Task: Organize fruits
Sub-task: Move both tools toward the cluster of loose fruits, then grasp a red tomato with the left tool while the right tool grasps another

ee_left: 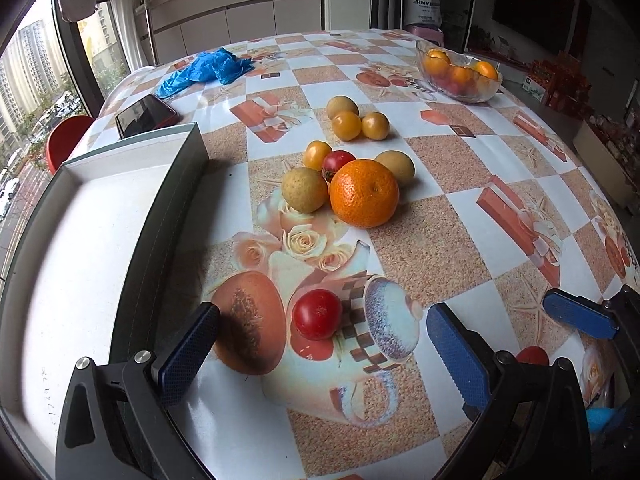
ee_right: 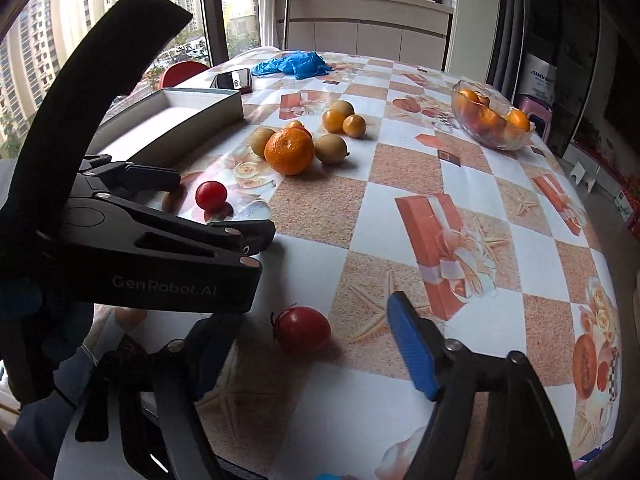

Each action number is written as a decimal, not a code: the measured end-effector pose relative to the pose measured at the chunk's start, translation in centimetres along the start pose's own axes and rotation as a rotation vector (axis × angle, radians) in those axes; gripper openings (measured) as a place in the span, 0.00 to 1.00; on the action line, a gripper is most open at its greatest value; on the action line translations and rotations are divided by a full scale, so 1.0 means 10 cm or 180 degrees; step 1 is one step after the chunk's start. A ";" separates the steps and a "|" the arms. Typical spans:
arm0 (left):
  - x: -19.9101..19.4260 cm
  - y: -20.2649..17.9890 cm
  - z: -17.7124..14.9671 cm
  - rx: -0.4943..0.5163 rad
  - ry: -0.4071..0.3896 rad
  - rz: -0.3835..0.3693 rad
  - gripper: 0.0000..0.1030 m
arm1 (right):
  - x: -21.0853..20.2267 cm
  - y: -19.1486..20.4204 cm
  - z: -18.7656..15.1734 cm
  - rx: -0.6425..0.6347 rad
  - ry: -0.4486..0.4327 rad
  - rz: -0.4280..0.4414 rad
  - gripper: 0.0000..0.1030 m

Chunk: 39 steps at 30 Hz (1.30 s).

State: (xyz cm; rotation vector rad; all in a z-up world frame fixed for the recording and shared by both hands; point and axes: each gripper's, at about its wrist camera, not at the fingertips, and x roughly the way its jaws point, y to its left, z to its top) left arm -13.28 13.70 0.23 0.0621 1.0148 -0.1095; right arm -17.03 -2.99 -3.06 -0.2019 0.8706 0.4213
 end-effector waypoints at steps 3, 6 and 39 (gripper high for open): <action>0.00 0.02 0.01 -0.0013 0.0030 0.0023 1.00 | -0.03 -0.05 0.02 0.0051 0.0005 0.0046 0.23; -0.07 0.04 -0.04 -0.0025 -0.0054 -0.0008 0.82 | -0.06 -0.19 -0.02 0.0222 -0.0006 0.0065 0.23; -1.11 1.15 -0.28 -0.0577 -0.0698 0.0080 0.22 | -0.32 0.37 0.63 0.0217 -0.0072 0.0414 0.23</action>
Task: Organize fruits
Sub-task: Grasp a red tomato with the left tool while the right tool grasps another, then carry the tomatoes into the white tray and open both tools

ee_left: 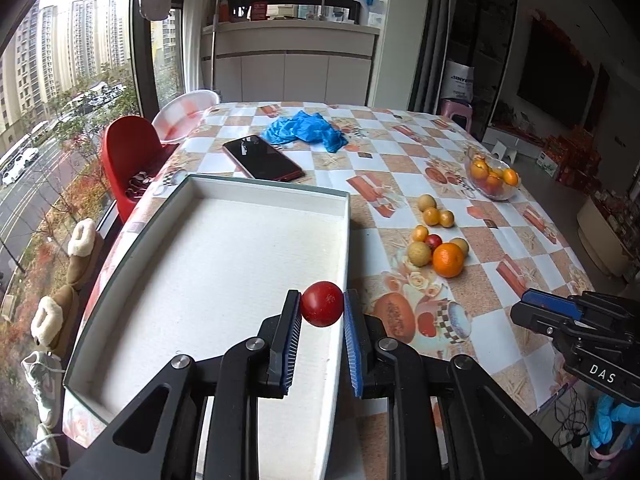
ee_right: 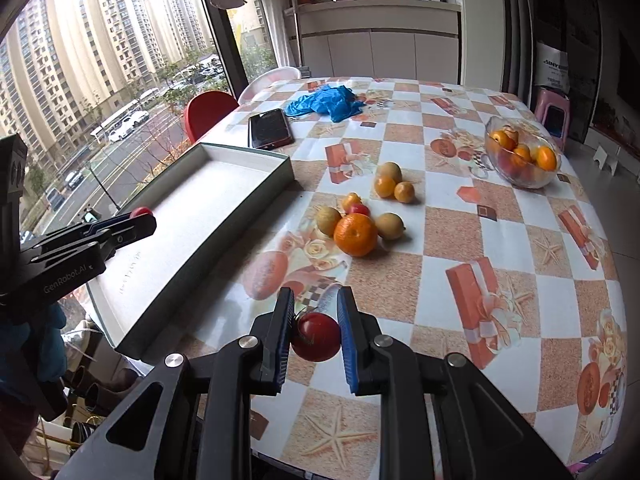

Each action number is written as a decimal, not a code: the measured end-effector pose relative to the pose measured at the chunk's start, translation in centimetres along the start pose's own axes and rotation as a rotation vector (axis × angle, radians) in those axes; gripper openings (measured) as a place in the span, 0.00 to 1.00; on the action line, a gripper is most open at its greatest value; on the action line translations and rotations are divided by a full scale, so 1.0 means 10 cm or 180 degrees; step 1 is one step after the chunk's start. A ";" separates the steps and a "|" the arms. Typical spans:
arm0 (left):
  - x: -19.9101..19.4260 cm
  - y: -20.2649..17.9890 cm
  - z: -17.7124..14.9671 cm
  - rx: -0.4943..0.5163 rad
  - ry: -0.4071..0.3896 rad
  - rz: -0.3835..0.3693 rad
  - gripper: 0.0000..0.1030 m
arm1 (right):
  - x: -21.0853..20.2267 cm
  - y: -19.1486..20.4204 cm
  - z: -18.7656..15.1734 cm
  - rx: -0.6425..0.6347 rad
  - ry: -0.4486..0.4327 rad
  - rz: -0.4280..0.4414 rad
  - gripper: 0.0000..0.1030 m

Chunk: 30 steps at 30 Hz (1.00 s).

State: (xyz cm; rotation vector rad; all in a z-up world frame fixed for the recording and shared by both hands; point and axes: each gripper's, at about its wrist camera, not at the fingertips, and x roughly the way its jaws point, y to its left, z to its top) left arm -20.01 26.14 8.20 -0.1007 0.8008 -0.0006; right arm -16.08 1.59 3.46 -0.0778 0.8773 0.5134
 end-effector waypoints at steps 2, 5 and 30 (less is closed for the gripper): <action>-0.01 0.15 -0.03 -0.0069 -0.0003 0.0062 0.22 | 0.04 0.16 0.07 -0.0104 0.0011 0.0037 0.23; -0.01 0.37 -0.08 -0.0197 0.0009 0.0124 0.22 | 0.14 0.39 0.19 -0.0220 0.0052 0.0130 0.24; 0.37 0.82 -0.38 -0.0462 0.0279 0.0399 0.22 | 0.93 1.34 0.47 -0.0598 0.0574 0.0440 0.30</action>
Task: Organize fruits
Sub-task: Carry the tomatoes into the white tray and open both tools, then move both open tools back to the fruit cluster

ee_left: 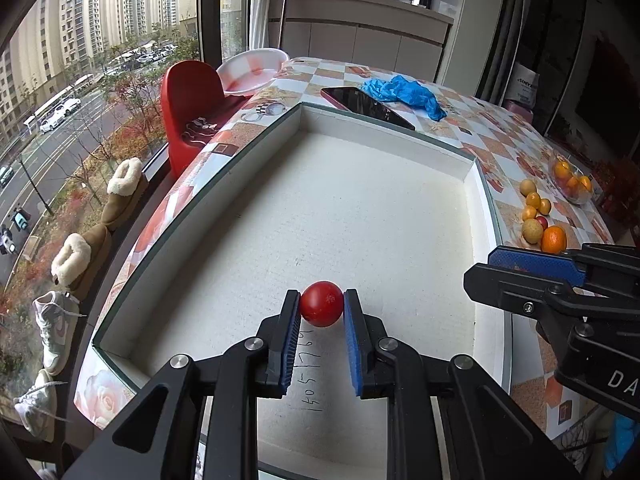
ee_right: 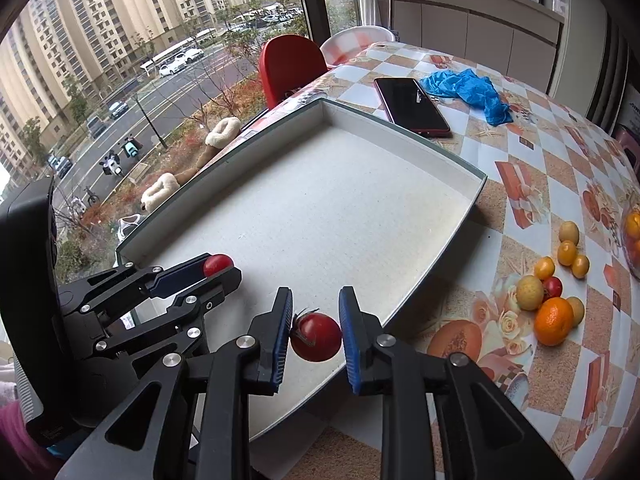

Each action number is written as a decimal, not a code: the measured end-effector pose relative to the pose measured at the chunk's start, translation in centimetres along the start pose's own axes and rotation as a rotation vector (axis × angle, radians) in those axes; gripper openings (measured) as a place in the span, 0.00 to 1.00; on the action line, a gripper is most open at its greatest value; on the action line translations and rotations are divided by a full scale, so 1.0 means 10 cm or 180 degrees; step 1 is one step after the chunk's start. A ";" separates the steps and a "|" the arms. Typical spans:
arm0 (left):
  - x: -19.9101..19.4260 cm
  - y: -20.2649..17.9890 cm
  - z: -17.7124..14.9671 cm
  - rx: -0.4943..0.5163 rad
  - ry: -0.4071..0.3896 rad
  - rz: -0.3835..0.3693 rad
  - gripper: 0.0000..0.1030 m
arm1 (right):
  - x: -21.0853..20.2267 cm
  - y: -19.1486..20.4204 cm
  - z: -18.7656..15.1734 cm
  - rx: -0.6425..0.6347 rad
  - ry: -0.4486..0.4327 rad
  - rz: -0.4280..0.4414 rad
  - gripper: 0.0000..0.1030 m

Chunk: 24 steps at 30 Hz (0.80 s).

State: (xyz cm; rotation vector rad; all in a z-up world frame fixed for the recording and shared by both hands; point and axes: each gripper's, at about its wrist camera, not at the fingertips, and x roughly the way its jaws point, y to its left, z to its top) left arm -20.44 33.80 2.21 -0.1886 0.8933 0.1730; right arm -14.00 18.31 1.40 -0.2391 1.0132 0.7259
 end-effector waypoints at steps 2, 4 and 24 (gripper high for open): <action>0.03 -0.02 -0.01 0.0013 0.0035 0.0033 0.22 | 0.00 0.00 0.00 -0.0010 0.0001 -0.0034 0.54; 0.06 -0.03 -0.01 0.0033 0.0073 0.0063 0.23 | -0.03 0.00 -0.01 -0.0026 -0.0044 -0.0049 0.73; -0.12 -0.30 0.09 0.0138 -0.0127 0.0034 0.99 | -0.40 -0.70 -0.13 0.0141 -0.0287 -0.0556 0.92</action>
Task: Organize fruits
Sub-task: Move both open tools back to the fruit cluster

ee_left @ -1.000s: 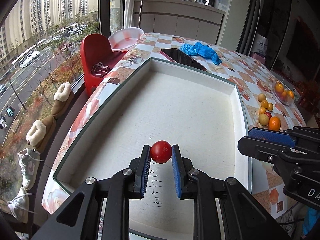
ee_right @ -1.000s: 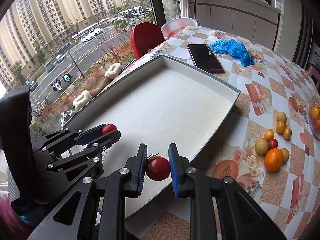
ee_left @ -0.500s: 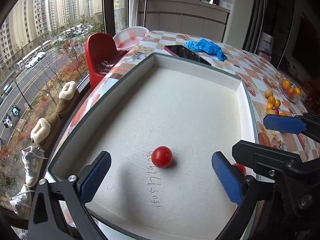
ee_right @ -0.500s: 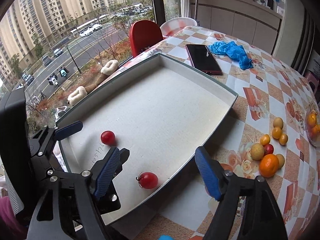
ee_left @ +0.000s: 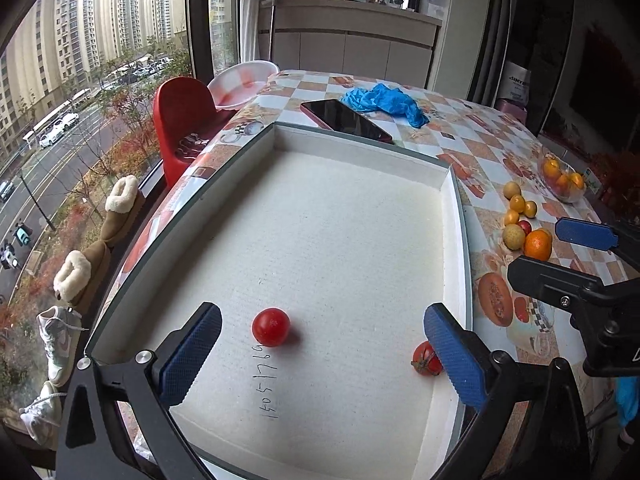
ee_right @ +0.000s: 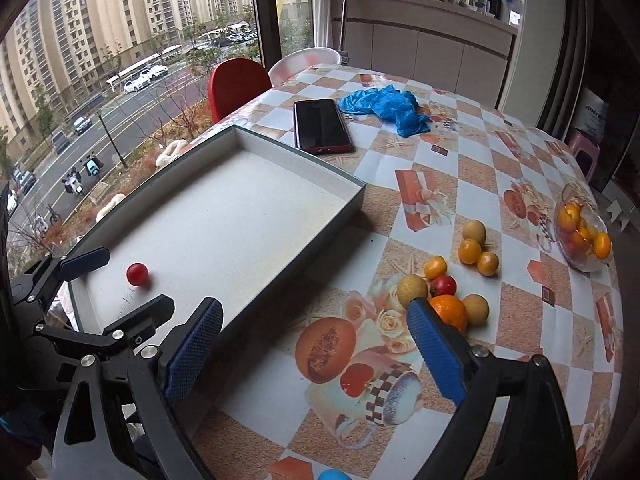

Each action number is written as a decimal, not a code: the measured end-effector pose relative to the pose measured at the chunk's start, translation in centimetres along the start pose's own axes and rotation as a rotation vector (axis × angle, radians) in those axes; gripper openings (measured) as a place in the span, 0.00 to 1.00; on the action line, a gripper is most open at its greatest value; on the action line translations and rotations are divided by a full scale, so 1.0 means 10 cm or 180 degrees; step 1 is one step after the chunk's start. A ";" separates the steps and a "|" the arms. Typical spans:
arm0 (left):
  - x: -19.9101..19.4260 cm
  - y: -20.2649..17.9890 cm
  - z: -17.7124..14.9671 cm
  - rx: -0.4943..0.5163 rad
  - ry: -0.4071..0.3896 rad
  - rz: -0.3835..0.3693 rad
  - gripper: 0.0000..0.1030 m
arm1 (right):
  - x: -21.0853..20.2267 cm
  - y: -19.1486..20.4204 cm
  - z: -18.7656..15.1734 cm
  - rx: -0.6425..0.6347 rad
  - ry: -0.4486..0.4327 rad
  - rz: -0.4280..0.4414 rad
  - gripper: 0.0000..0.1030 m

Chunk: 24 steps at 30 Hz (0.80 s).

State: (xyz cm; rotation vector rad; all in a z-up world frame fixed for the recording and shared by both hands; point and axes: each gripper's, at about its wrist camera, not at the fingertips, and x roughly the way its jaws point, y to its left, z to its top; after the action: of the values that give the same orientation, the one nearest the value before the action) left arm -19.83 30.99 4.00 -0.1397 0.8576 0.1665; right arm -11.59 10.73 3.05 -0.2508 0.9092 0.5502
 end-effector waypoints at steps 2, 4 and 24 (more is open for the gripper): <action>-0.02 -0.07 0.02 0.0037 -0.0008 -0.0019 0.99 | -0.02 -0.15 -0.03 0.0106 0.0001 -0.0044 0.92; -0.03 -0.15 0.05 0.0083 -0.0012 -0.0030 0.99 | -0.03 -0.30 -0.08 0.0204 0.0013 -0.0096 0.92; -0.01 -1.26 0.13 0.0766 0.0100 -0.0321 0.99 | 0.03 -1.41 -0.83 0.0678 0.0262 -0.0716 0.92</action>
State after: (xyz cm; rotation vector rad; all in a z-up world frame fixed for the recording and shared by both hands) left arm -16.41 18.91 5.62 0.0398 0.8931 -0.0340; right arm -9.35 -4.49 -2.43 -0.1806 0.9967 0.2339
